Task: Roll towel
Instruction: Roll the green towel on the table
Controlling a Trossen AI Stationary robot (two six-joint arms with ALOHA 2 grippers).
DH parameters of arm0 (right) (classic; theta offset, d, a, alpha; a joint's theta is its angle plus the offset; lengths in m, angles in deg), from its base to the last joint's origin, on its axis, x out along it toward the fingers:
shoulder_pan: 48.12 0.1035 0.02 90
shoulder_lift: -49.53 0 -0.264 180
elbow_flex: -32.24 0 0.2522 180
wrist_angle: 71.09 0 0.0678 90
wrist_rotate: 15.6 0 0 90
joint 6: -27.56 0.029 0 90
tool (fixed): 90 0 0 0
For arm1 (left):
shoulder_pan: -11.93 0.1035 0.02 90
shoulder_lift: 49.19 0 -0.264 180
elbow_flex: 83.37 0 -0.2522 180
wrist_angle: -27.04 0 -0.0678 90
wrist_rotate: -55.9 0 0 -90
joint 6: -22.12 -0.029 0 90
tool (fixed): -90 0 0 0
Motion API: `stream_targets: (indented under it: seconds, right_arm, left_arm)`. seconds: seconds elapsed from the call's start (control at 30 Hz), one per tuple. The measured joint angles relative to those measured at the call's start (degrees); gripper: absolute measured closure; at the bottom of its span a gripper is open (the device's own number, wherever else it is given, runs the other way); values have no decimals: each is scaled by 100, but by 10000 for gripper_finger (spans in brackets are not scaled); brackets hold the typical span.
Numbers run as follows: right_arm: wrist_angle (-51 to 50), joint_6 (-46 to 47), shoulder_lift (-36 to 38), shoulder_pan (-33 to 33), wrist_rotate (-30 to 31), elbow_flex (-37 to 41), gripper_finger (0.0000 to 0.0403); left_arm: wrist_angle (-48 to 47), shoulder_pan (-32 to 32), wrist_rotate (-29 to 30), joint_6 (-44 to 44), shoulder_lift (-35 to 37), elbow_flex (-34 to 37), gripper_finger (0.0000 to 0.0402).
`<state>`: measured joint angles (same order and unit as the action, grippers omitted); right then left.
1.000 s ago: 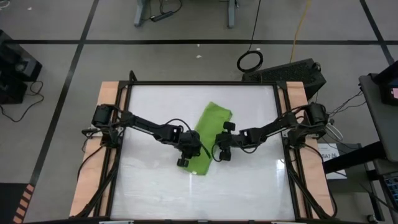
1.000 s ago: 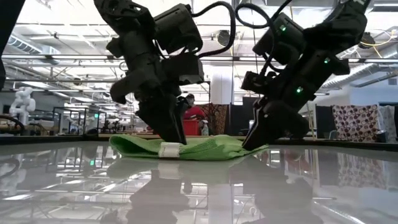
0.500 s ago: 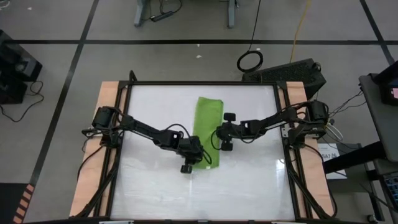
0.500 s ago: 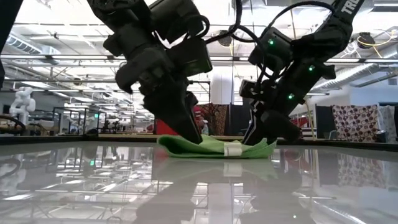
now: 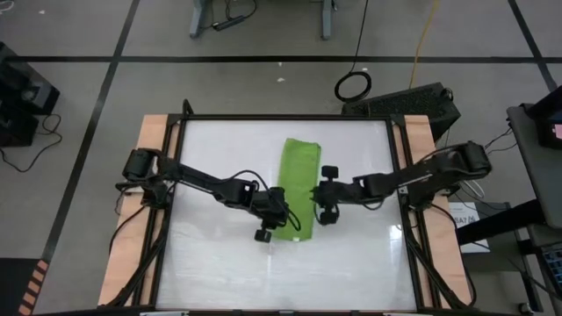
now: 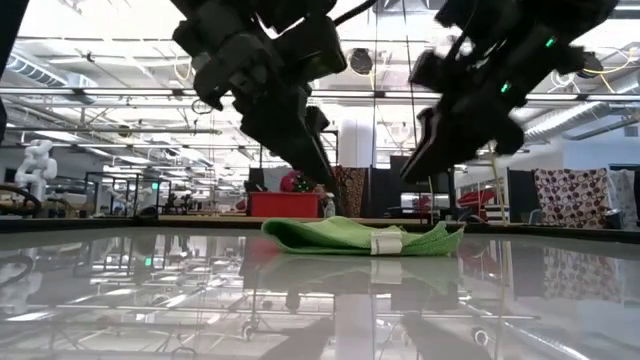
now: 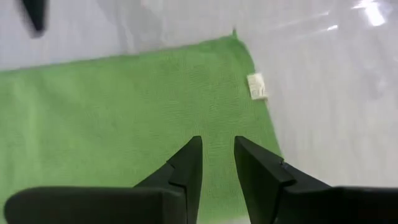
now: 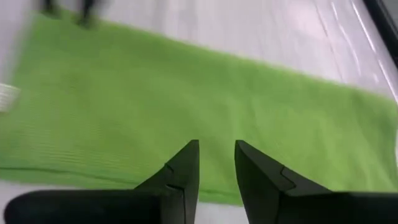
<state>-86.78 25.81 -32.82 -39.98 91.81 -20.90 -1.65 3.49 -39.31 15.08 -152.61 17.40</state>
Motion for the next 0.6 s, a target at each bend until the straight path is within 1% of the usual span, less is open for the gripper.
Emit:
stream_targets:
  seconds: [0.13,0.3,0.4,0.5,0.6]
  right_arm:
    - [-11,64,205,468,-130,-6,310]
    - [30,72,193,1202,-125,-7,310]
    - [45,161,71,1587,-90,-6,310]
    - [205,349,-141,1884,31,-11,310]
    - [464,462,-455,2173,228,-9,308]
  left_arm:
    - [-650,-78,231,-123,178,11,300]
    - [-1360,-454,236,-127,347,15,300]
    - [-1402,-771,265,-125,377,9,300]
    - [-1574,-1128,499,-100,408,17,300]
    - [-1766,-1478,896,-93,413,15,300]
